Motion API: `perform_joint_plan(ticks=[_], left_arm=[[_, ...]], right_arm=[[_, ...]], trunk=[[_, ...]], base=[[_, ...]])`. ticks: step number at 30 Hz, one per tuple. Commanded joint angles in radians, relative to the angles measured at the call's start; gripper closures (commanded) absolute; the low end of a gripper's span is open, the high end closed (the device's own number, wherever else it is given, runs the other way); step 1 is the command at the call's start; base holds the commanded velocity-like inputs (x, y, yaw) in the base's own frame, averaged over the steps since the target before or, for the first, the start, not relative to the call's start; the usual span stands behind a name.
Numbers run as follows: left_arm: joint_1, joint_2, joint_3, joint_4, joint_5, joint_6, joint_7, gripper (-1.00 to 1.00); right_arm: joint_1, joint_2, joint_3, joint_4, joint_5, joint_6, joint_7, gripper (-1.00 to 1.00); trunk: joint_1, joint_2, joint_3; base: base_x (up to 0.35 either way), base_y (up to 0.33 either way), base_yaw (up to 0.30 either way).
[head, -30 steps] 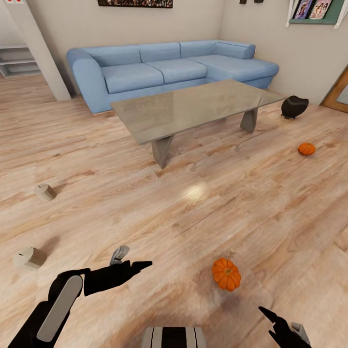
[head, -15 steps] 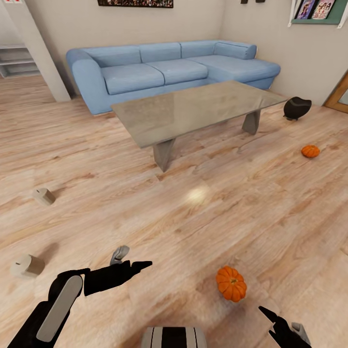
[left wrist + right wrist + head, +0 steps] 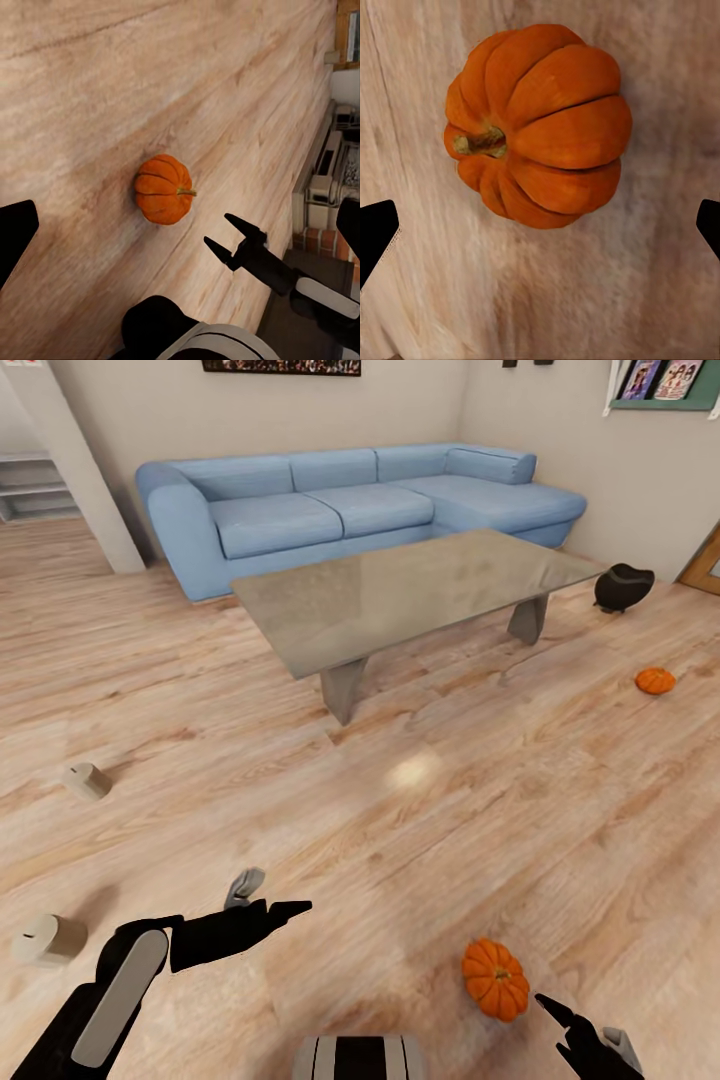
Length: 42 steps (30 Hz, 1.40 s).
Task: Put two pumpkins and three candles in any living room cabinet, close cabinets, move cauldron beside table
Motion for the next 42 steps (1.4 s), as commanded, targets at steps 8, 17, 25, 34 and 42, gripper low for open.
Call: perform_joint_plan(ticks=[8, 17, 25, 34, 42], left_arm=[[0.0, 0.001, -0.001, -0.001, -0.006, 0.001, -0.007, -1.0], [0.0, 0.001, -0.003, -0.003, -0.006, 0.003, -0.007, -1.0], [0.0, 0.001, -0.001, -0.003, -0.001, 0.002, -0.007, -1.0], [0.0, 0.001, -0.003, -0.003, -0.001, 0.002, -0.007, -1.0], [0.0, 0.001, -0.003, -0.003, -0.001, 0.002, -0.007, -1.0]], right_arm=[[0.0, 0.0, -0.003, 0.0, -0.004, 0.008, 0.002, -1.0], [0.0, -0.001, -0.003, 0.001, -0.004, -0.004, 0.001, -1.0], [0.0, 0.0, -0.003, 0.002, -0.004, -0.005, 0.001, -1.0], [0.0, 0.0, -0.003, 0.002, -0.004, -0.023, 0.003, -1.0], [0.0, -0.002, -0.003, 0.001, -0.006, -0.025, 0.013, -1.0]], trunk=[[0.0, 0.0, -0.001], [0.0, 0.0, -0.001], [0.003, -0.002, -0.028], [0.007, -0.004, -0.063], [0.011, -0.006, -0.093]], base=[[0.195, 0.001, 0.0], [0.013, 0.0, 0.0], [0.0, 0.0, 0.0], [0.0, 0.0, 0.0], [0.0, 0.0, 0.0]])
